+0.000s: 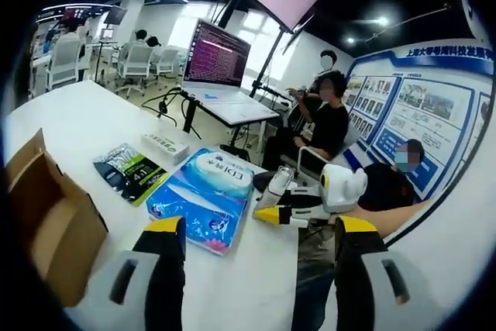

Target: Operate the shoe box by opening the lid, removing the specified soft item, and placing it in the target area until the item is outside and the box remains undamaged.

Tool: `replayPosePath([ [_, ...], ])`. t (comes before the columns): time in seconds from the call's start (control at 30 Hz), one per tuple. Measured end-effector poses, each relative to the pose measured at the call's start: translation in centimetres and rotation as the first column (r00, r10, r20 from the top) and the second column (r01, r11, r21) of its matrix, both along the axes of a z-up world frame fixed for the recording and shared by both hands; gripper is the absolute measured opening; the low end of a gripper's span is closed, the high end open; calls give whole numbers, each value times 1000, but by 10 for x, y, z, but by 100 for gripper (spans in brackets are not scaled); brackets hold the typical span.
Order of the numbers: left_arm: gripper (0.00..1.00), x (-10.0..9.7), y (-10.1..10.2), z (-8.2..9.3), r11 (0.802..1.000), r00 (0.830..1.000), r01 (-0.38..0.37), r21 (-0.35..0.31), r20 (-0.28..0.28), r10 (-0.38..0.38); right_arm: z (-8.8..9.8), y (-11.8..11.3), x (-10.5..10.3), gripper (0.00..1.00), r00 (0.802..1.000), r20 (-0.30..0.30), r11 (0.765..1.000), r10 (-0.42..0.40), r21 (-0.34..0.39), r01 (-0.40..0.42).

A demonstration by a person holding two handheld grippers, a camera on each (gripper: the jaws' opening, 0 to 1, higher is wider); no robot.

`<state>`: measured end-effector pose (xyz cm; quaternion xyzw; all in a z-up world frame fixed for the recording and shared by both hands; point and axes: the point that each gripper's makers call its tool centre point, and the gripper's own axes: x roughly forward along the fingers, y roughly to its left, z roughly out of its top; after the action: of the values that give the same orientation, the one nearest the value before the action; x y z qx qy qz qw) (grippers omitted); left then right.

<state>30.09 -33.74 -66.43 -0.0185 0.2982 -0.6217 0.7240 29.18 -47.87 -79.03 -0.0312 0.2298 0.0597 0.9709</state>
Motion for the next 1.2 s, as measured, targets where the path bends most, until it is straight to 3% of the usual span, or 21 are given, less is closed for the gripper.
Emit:
replayPosePath([
  [0.13, 80, -1, 3, 0, 1000, 1000, -1, -4, 5, 1, -3, 3, -3, 20, 999, -32, 1000, -6, -4, 6],
  [0.23, 80, 0, 7, -1, 1000, 1000, -8, -4, 6, 8, -4, 2, -3, 30, 999, -35, 1000, -17, -13, 17],
  [0.4, 79, 1, 12, 1, 1000, 1000, -24, -10, 11, 24, -2, 2, -4, 32, 999, -39, 1000, -21, -11, 21],
  [0.83, 79, 8, 26, 3, 994, 995, -103, -37, 17, 103, 3, -3, -16, 44, 996, -46, 994, -81, 75, 84],
  [1.03, 79, 22, 43, 4, 976, 978, -211, -63, -16, 210, 14, -1, -17, 50, 996, -28, 990, -81, 114, 84],
  [1.2, 79, 30, 58, 6, 956, 959, -282, -78, -2, 283, 30, 6, -19, 58, 998, 0, 987, -57, 153, 56],
])
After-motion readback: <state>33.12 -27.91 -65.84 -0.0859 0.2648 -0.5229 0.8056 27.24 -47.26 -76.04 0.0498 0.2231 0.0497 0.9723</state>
